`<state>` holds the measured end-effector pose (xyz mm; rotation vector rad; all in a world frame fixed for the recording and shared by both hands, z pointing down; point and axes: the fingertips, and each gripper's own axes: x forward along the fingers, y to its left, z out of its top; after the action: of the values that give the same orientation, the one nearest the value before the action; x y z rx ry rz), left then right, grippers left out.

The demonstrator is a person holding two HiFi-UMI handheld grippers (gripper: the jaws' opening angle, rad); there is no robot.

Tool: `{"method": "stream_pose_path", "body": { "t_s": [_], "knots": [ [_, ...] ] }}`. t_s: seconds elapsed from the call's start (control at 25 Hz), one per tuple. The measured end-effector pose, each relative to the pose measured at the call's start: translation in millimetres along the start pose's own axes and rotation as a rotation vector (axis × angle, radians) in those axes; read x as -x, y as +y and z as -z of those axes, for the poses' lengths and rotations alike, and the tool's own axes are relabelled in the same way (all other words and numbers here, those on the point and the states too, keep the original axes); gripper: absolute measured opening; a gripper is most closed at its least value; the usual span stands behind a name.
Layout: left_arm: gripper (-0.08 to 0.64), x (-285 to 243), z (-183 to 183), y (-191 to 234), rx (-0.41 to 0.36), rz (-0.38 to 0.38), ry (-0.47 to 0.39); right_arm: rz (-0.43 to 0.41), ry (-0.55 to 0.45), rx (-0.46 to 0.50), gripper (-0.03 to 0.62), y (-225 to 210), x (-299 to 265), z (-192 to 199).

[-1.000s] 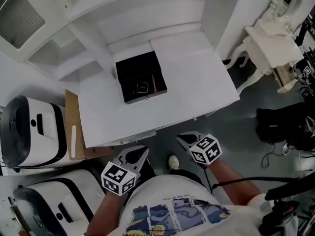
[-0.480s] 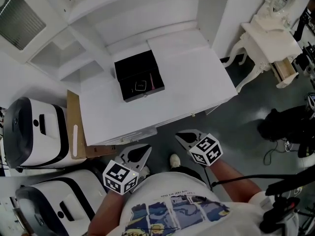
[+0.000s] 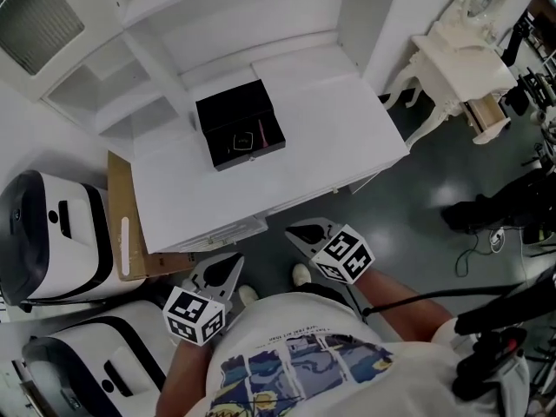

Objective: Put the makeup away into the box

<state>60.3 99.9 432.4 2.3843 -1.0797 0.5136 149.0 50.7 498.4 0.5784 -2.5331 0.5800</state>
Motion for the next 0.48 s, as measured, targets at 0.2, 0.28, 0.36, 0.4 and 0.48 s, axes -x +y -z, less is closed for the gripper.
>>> {"method": "stream_pose_path", "body": {
  "t_s": [0.2,0.28,0.36,0.4,0.48],
  "knots": [
    [0.014,18.9,11.4,11.1,0.015,-0.010,-0.012,-0.017,0.012,0.040,0.025,23.0,-17.0,-5.1],
    [0.014,26.2,17.2,15.1,0.022,-0.016,-0.016,-0.024,0.017,0.049,0.025,32.0,-22.6,-4.3],
    [0.014,31.8,22.0,18.2,0.028,-0.017,-0.020,-0.026,0.024,0.056,0.025,39.2,-25.9,-3.8],
    [0.014,33.9,23.9,19.4,0.029,-0.015,-0.023,-0.025,0.027,0.060,0.025,41.9,-27.0,-3.9],
    [0.014,38.2,27.7,21.5,0.033,-0.011,-0.027,-0.021,0.033,0.068,0.025,47.0,-29.5,-4.1]
  ]
}}
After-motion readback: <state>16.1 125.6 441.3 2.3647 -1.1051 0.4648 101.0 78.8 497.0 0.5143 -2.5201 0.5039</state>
